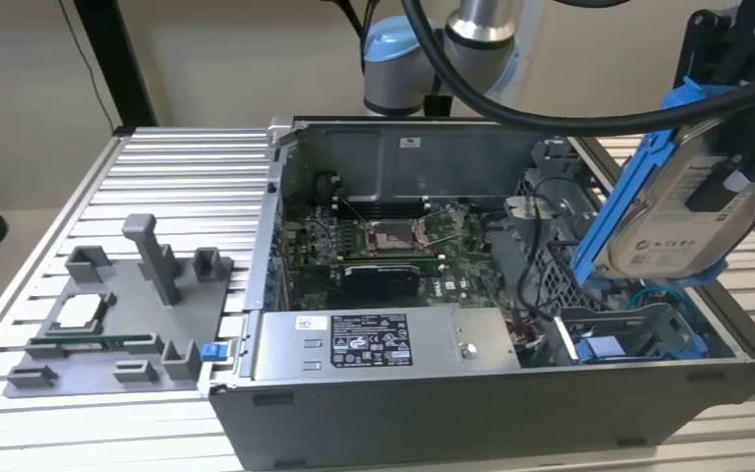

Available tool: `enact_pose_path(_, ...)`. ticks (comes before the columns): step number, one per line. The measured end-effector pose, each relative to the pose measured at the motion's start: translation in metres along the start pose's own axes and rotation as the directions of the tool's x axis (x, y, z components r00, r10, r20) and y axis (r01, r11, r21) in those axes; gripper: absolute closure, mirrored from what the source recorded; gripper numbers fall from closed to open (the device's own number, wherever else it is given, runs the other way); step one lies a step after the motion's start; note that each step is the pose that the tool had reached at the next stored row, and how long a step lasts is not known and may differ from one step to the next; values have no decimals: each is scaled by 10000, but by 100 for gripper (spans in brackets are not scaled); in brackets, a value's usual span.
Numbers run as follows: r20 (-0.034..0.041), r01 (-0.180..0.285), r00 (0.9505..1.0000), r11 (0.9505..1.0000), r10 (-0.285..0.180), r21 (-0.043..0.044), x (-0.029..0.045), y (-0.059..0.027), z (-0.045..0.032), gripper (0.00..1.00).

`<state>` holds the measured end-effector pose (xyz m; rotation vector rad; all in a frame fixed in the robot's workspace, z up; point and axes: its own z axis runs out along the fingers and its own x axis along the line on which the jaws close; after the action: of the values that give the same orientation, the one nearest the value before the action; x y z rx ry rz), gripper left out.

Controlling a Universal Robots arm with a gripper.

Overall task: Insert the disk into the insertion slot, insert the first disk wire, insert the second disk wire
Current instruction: 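Insert the disk into the insertion slot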

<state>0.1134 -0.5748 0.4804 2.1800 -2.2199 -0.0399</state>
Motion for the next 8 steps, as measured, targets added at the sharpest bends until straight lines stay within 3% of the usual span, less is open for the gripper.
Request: enact_pose_path(8, 2, 0, 10000, 10000, 0, 0, 1, -24, 17, 100)
